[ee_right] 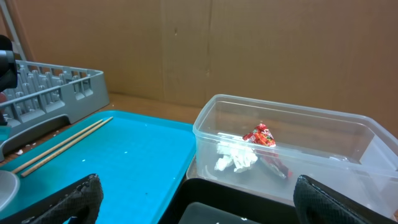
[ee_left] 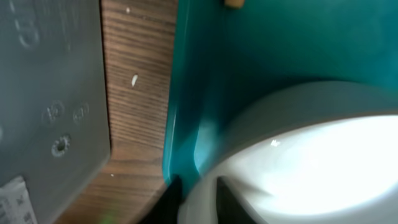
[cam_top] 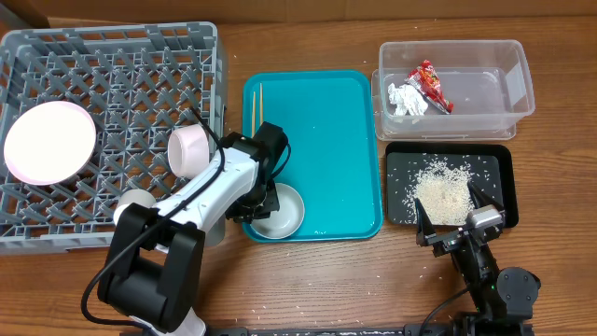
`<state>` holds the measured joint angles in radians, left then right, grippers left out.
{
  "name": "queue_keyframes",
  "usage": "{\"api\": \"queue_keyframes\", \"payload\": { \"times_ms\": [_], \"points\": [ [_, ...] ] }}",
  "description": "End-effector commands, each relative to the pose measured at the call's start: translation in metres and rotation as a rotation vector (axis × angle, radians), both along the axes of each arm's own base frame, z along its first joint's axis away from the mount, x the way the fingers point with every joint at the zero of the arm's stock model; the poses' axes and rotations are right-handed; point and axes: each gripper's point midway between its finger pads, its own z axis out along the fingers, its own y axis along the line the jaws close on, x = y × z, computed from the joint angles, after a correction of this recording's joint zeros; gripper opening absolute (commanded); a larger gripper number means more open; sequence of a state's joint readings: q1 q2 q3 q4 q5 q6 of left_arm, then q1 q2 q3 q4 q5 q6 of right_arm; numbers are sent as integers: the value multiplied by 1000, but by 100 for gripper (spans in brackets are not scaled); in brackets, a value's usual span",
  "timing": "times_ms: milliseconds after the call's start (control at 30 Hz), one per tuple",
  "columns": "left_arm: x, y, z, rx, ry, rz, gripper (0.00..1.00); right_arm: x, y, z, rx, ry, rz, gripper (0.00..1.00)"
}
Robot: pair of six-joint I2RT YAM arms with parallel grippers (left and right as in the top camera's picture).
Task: Sort waste into correct bins and load items into the dishwasher
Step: 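Reach the left gripper to the gray bowl and grasp its rim, then carry the gray bowl into the rack and release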
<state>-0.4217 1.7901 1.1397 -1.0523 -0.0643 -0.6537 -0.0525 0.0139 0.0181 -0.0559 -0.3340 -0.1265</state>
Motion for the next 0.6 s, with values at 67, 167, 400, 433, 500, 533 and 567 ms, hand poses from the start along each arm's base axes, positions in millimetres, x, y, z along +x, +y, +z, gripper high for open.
{"api": "queue_keyframes", "payload": {
  "times_ms": [67,167,400,433,500,533,567],
  "points": [
    [18,-5,26,-67,-48,-11,4,0,0,-2,7,1,1,100],
    [40,10,76,-18,-155,5,4,0,0,-2,7,1,1,100],
    [71,109,216,421,-539,112,4,0,0,-2,7,1,1,100],
    [71,125,231,514,-579,131,4,0,0,-2,7,1,1,100],
    [69,150,250,656,-624,168,4,0,0,-2,7,1,1,100],
    [69,159,256,710,-634,182,4,0,0,-2,7,1,1,100],
    [68,170,261,779,-638,192,4,0,0,-2,7,1,1,100]
  ]
}}
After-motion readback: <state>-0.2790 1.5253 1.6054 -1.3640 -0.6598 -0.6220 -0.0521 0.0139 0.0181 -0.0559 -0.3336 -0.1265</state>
